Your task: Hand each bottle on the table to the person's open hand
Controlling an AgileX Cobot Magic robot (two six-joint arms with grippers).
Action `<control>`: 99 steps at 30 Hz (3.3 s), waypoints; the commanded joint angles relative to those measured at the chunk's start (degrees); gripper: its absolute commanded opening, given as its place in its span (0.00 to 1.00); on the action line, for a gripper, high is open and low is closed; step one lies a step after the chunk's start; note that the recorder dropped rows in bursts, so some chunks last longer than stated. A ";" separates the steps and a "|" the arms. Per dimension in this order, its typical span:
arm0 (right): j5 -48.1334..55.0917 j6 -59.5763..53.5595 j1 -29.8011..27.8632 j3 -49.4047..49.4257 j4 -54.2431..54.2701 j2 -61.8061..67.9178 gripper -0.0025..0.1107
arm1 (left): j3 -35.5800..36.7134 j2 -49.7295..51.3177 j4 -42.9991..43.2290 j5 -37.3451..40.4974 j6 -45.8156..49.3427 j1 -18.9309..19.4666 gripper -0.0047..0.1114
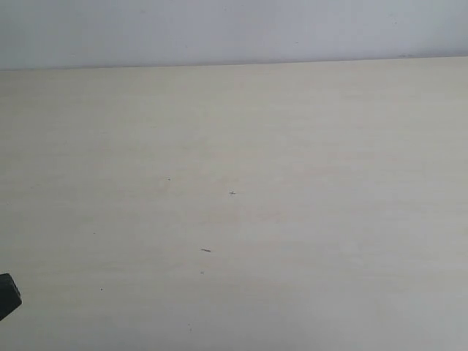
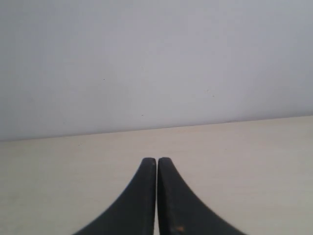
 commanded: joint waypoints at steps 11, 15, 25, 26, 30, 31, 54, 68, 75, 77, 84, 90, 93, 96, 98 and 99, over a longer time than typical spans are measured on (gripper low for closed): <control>0.31 -0.06 -0.31 0.25 0.00 -0.36 0.03 | -0.03 -0.44 0.13 -0.22 -0.03 0.27 0.04; 0.31 -0.17 -0.31 0.25 0.00 -0.36 0.03 | -0.03 -0.44 0.13 -0.22 -0.03 0.27 0.04; 0.31 -0.17 -0.31 0.25 0.00 -0.36 0.03 | -0.03 -0.44 0.13 -0.22 -0.03 0.27 0.04; 0.31 -0.17 -0.31 0.25 0.00 -0.36 0.03 | -0.03 -0.44 0.13 -0.22 -0.03 0.27 0.04; 0.31 -0.17 -0.31 0.25 0.00 -0.36 0.03 | -0.03 -0.44 0.13 -0.22 -0.03 0.27 0.04; 0.31 -0.17 -0.31 0.25 0.00 -0.36 0.03 | -0.03 -0.44 0.13 -0.22 -0.03 0.27 0.04; 0.31 -0.05 -0.31 0.25 0.00 -0.36 0.03 | -0.03 -1.71 8.49 -5.22 0.84 45.33 0.04; 0.31 -0.04 -0.31 0.25 0.00 -0.36 0.03 | -0.03 -1.71 2.54 -6.95 0.63 49.81 0.04; 0.31 -0.15 -0.31 0.25 0.00 -0.36 0.03 | -0.03 -1.71 19.10 -5.30 -7.64 49.81 0.04; 0.31 -0.15 -0.31 0.25 0.00 -0.36 0.03 | -0.03 -1.71 21.85 -5.58 -8.47 49.81 0.04; 0.31 -0.05 -0.31 0.25 0.00 -0.36 0.03 | -0.03 -1.71 25.22 -5.66 -8.11 50.32 0.04; 0.31 -0.05 -0.31 0.25 0.00 -0.36 0.03 | -0.03 -1.71 25.17 -5.55 -8.11 50.93 0.04; 0.31 -0.05 -0.31 0.25 0.00 -0.36 0.03 | -0.03 -1.71 25.17 -5.55 -7.95 50.93 0.04; 0.31 -0.05 -0.31 0.25 0.00 -0.36 0.03 | -0.03 -1.71 25.17 -5.55 -7.95 50.93 0.04; 0.31 -0.05 -0.31 0.25 0.00 -0.36 0.03 | -0.03 -1.71 25.17 -5.55 -7.95 50.93 0.04; 0.31 -0.05 -0.31 0.25 0.00 -0.36 0.03 | -0.03 -1.71 25.17 -5.55 -7.95 50.93 0.04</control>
